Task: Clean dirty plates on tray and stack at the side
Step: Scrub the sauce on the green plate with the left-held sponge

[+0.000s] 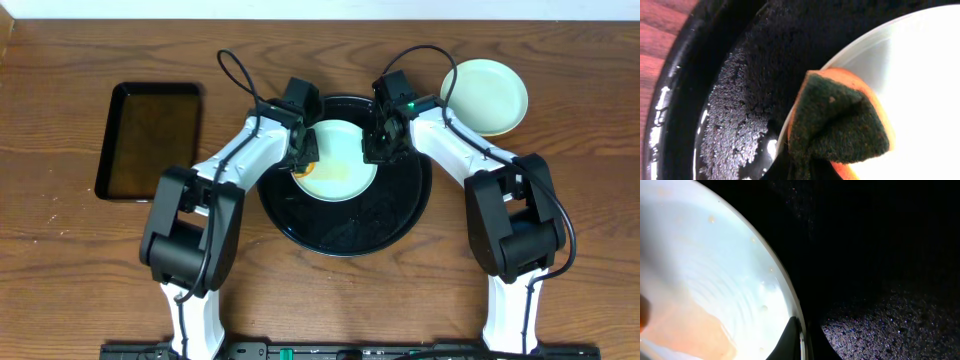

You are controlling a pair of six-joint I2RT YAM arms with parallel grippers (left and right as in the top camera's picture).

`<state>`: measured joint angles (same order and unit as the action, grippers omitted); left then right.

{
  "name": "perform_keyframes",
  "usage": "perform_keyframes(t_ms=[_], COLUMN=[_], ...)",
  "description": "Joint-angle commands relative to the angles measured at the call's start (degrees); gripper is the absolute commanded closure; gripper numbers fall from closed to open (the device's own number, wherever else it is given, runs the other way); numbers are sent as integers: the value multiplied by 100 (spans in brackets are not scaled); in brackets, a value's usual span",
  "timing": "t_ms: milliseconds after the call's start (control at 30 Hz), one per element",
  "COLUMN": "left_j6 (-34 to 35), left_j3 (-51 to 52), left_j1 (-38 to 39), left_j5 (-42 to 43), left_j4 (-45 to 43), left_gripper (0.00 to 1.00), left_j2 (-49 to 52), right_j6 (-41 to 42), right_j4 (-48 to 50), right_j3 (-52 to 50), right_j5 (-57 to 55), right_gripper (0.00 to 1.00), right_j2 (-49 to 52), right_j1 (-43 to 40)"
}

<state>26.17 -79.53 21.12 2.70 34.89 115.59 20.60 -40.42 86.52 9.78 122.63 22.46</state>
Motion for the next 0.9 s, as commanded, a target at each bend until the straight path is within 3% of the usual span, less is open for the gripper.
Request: perform_keyframes(t_ms=[0,267,467,600,733,867], left_j6=[-35,658,1239,1261,1078,643], left_j3=[0,70,70,70,70,63], left_j1=[-90,-35,116,107,81,76], left_j5=[442,1493,1574,1552,850,-566], left_j4=[-153,-1156,-1681,-1698,-1272,-345], left_gripper=[92,92,92,92,92,93], left_j2=[-448,-28,568,887,929,671], right_j6=[61,61,61,61,59,63], right_j4=[-70,-66,-70,-70,-76,-74], right_j3=[-138,-140,-140,-140,-140,-140], right_j5=[-439,-437,-439,-439,-442,-439], right_gripper=[99,99,99,99,99,99], right_j2=[251,251,251,251,251,251], right_j1=[57,57,57,55,55,46])
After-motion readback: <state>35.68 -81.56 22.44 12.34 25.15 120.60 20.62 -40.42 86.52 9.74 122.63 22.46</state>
